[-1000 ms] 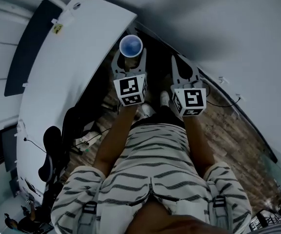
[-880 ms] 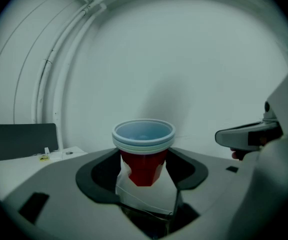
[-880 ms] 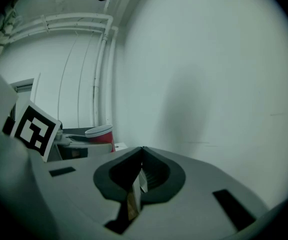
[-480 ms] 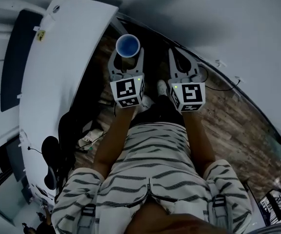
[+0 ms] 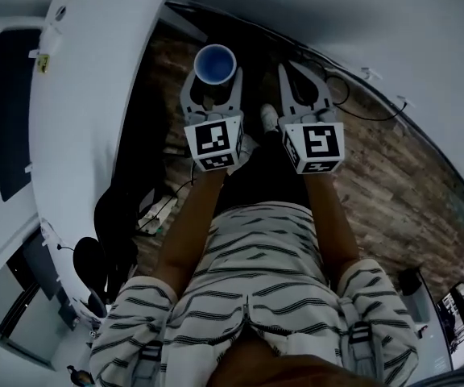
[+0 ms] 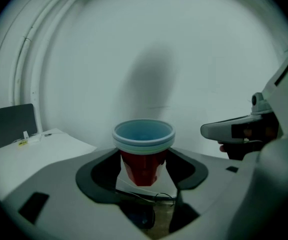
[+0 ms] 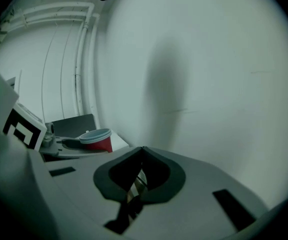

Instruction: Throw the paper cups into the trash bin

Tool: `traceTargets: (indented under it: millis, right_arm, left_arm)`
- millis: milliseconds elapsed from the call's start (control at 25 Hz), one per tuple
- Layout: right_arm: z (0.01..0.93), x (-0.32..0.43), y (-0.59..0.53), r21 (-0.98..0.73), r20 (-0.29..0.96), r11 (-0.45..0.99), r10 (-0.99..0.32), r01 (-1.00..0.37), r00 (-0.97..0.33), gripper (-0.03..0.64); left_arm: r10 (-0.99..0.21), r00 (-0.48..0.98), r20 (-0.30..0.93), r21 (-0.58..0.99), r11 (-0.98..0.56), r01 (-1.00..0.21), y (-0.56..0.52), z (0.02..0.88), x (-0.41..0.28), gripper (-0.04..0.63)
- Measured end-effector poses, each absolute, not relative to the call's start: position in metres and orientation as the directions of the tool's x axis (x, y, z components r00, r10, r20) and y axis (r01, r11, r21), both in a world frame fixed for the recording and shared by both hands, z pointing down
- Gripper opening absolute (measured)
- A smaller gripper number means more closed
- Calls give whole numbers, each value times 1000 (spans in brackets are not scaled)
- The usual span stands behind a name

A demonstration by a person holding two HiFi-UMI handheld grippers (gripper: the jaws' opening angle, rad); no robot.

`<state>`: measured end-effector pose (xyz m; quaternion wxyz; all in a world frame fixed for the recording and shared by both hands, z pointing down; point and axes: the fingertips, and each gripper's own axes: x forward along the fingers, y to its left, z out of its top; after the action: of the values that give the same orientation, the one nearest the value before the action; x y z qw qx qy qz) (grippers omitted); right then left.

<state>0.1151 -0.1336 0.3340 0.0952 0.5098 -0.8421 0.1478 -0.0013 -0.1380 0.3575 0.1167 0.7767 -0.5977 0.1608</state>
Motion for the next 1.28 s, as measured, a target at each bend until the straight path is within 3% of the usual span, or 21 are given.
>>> traceTargets:
  millis: [1280]
  right_arm:
    - [518,130,-131,-215,486,312,-788,-925,-378,9]
  left_arm:
    - [-694,273,666,36,-335,-941,-152,626,-1,301]
